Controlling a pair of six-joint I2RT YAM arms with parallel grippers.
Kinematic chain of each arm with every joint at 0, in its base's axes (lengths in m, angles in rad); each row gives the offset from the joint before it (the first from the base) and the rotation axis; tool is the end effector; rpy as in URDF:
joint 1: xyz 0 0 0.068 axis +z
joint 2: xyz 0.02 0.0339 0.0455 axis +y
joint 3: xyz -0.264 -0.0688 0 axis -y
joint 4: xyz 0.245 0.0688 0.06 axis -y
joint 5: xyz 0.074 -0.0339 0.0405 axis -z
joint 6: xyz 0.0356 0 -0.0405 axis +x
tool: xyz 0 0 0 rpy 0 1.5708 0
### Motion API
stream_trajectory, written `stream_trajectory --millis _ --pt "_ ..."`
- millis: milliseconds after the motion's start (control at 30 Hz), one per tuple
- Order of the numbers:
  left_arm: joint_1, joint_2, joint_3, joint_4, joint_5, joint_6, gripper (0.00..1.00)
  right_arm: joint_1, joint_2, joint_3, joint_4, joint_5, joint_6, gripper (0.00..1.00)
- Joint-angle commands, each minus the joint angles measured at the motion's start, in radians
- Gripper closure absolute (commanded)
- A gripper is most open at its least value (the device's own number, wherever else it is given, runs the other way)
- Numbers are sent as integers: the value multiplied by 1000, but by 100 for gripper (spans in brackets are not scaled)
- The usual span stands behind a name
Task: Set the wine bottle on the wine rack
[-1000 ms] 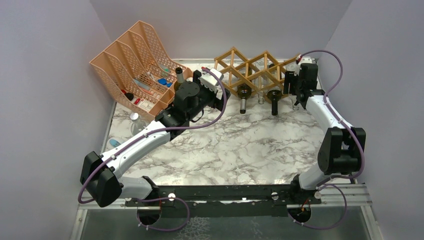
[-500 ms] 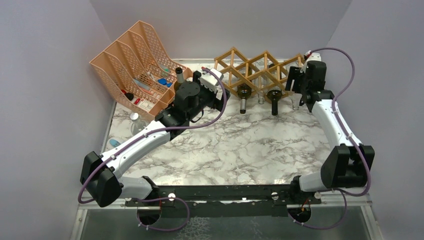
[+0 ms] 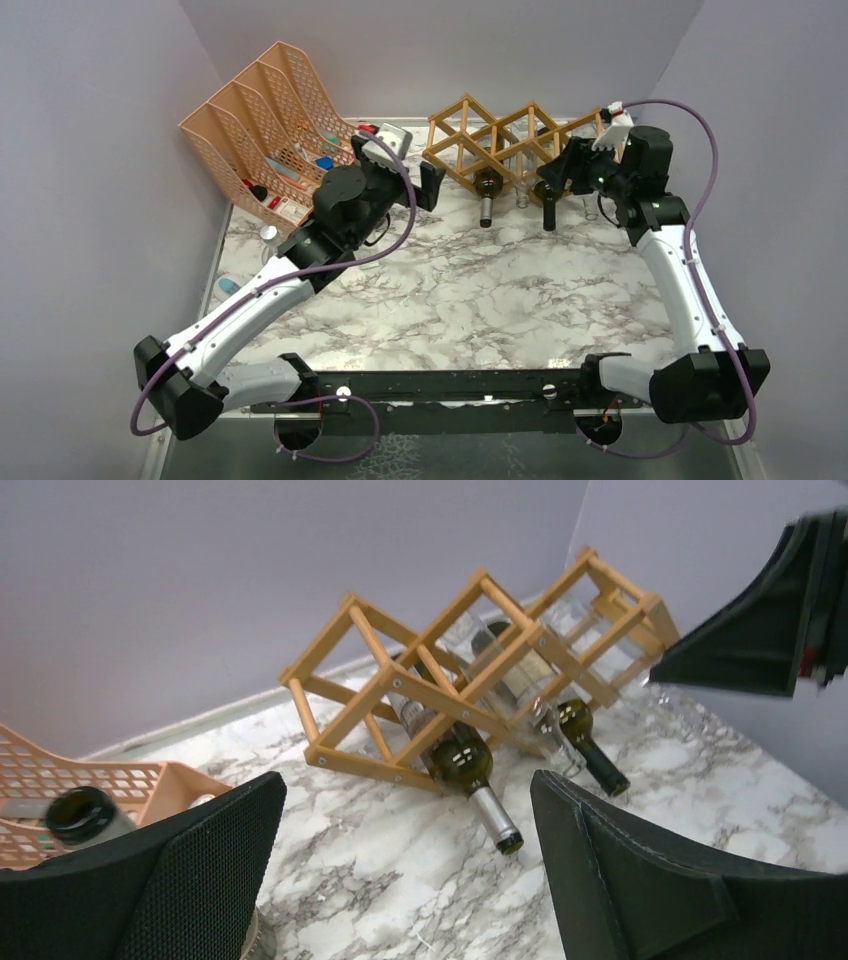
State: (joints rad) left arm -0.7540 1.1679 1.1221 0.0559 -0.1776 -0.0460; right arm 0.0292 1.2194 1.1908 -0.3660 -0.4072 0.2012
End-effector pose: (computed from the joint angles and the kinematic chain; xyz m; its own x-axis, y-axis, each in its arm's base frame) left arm 0.2033 -0.1823 0.4062 -0.0177 -0.0455 -0.9988 0.5448 0.8372 -0.0478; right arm 0.2737 0.0221 0.3733 -0.4549 0.1703 -0.8741 -0.3075 0.8911 0.3337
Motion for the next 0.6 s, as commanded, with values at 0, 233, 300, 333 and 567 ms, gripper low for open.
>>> stream_trajectory --millis 0,233,300,333,567 --pt "1 -94 42 -3 -80 -18 1 143 -44 -12 37 -126 23 36" --pt "1 -177 78 -54 -189 11 1 448 -7 -50 201 13 83 36" --pt "1 -204 84 -62 -217 18 1 536 22 -55 250 86 87 36" --pt "2 -219 86 -63 -230 20 1 580 43 -48 261 136 84 36" --pt "1 -298 73 -84 -288 43 1 856 232 57 353 417 20 33"
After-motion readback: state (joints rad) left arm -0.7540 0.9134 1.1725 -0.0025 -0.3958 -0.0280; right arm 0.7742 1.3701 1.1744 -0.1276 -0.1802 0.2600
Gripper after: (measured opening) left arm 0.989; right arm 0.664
